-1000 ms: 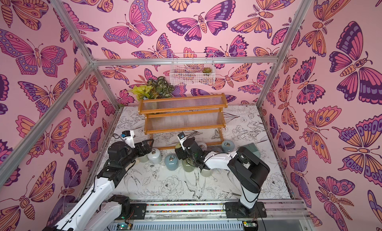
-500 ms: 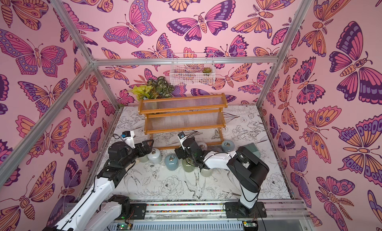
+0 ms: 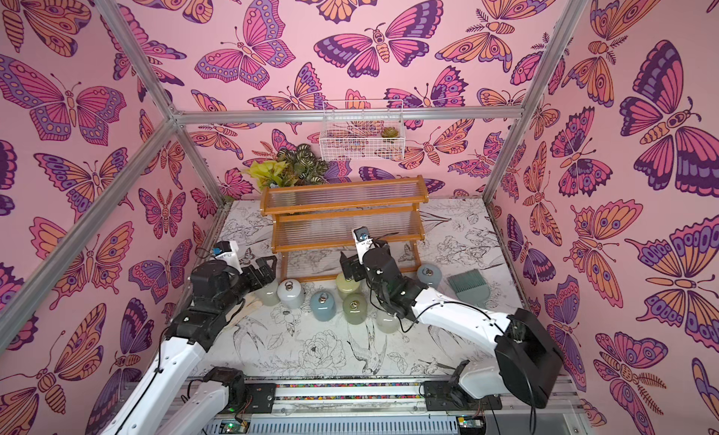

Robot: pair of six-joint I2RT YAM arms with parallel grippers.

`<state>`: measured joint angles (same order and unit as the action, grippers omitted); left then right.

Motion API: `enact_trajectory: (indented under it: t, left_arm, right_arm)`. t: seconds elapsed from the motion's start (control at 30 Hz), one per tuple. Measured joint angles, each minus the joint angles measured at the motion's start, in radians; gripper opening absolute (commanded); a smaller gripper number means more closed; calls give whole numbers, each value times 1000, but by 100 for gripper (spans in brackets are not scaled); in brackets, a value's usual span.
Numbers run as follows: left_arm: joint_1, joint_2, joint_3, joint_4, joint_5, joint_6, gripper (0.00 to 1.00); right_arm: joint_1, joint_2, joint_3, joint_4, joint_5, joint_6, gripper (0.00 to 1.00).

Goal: Remove the tea canisters from the shelf
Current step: Place the tea canister at the center of the board, then reset both arms

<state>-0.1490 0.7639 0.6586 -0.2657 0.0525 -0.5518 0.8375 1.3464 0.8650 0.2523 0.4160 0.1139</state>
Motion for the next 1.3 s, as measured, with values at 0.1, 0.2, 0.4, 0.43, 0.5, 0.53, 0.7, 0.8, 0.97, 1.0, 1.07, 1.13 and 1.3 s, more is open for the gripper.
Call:
enact_trajectory:
  t: [0.1,0.2,0.4,0.43,0.5,0.53,0.7,0.8,0.97,1.0,1.07,1.13,1.3]
  left_arm:
    - [0,-3,42,-98,-77,-19,100]
    - [1,-8,64,-189,-156,-32,100]
    - [55,51,138,-326,-288,-10,100]
    - [75,72,152,-335,-297,-3,100]
    - [128,123,163,-341,-305,13,100]
    - [154,143,163,-343,-304,21,100]
    - [270,206,138,-310,-302,61,100]
    - [316,229,107,-263,-304,83,100]
    - [359,254,1,-95,-276,123,100]
    - [360,253,-27,-55,-263,132,100]
    - [360,247,-76,21,-238,150,100]
    - [360,241,-115,92,-219,171,100]
    - [361,251,-148,245,-185,217,100]
  right_arm:
    - [-48,-95,-27,-78,61,39,99]
    - [-115,-223,-93,-134,137,71,99]
    - [-393,-351,-92,-249,235,99,99]
    - [-444,-345,-84,-265,239,99,99]
    - [-560,-325,-77,-288,237,103,99]
    - [-601,-315,-78,-297,234,104,99]
    - [-829,-232,-157,-243,166,101,99]
    - [-871,-141,-227,-153,92,64,99]
    - [-874,9,-272,-40,-45,-1,99]
    - [-874,23,-272,-29,-64,-11,99]
    - [-874,31,-262,-28,-98,-22,99]
    - [-874,25,-257,-13,-128,-26,99]
    - [-874,-19,-306,104,-198,-9,99]
